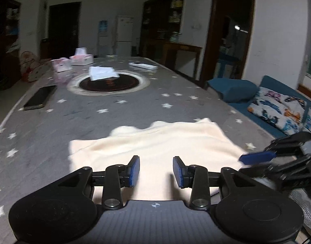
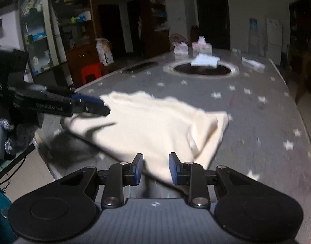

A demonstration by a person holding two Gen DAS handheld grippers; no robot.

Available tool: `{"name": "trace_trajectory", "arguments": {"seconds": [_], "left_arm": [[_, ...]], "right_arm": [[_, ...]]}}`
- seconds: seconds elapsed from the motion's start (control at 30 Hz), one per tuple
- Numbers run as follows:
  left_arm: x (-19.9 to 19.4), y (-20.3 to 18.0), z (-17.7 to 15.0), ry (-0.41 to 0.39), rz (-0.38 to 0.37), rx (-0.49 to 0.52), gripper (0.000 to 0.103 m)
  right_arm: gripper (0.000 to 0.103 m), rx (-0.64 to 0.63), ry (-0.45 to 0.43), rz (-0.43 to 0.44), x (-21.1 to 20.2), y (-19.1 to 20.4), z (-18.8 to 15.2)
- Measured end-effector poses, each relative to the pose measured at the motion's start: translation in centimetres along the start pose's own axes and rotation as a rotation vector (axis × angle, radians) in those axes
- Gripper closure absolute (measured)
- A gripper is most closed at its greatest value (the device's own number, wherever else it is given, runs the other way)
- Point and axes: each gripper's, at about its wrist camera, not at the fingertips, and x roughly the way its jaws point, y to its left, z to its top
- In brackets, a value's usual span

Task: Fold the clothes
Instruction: 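Press and smooth the folded sweatshirt with both open grippers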

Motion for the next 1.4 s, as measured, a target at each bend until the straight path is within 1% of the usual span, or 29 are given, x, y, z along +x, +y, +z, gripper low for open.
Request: {"name": "trace_trajectory", "arguments": {"seconds": [0.03,0.13,0.23,0.37,0.47,0.57,0.67,0.73,0.83,0.9,1.03,1.17,1.33,1.4], "left_arm": [[0.3,-0.5,0.0,0.003,-0.016,0.012,0.064],[1.4,-2.0,0.0,0.014,-0.055,0.047,0.064],[2.4,-3.0,-0.5,0.037,-0.075,0.067,0.064],[2.8,-3.2,-1.2,0.053,-0.076,0.072,0.063],[2.7,-3.1,-1.3,0.055,-0.077,0.067,0.063],[2.7,-3.1,-1.3,0.058,-0.079,0.073,0.062],[2.9,-3.1,-1.4,0.06,-0.081,0.077,0.061],[3.0,-3.0,-1.4,0.059,-0.081,0.079,0.061],[3.0,-3.0,-1.5,0.057,-0.082,0.078,0.061],[3.0,-3.1,-1.5,0.056,-0.08,0.078,0.061],[3.0,-3.3,-1.5,0.055,-0.075,0.084,0.06],[3.0,-3.3,-1.5,0.055,-0.072,0.087,0.06],[3.0,-3.2,-1.6,0.053,-0.076,0.087,0.06],[3.0,-3.1,-1.6,0.052,-0.079,0.085,0.06]], "right_arm": [[0.076,0.006,0.011,-0.001,0.1,-0.1,-0.3],[0.076,0.002,0.002,0.01,-0.5,-0.1,-0.3],[0.076,0.046,-0.054,0.023,-1.4,-0.8,0.6],[0.076,0.059,-0.1,0.033,-1.1,-1.2,1.6],[0.076,0.082,-0.07,0.055,0.7,-1.5,1.6],[0.077,0.07,-0.023,0.028,2.2,-1.7,0.5],[0.078,0.102,-0.027,0.045,1.6,-2.1,0.2],[0.078,0.102,-0.023,0.048,1.2,-2.1,0.4],[0.078,0.155,-0.067,0.064,-0.3,-3.0,0.9],[0.078,0.192,-0.091,0.017,-0.7,-4.0,1.3],[0.078,0.262,-0.068,-0.045,0.7,-6.2,1.5],[0.079,0.265,-0.068,-0.064,2.2,-6.9,2.0],[0.088,0.216,-0.037,-0.121,5.0,-6.9,3.0],[0.094,0.196,-0.026,-0.147,5.8,-6.9,3.4]]}}
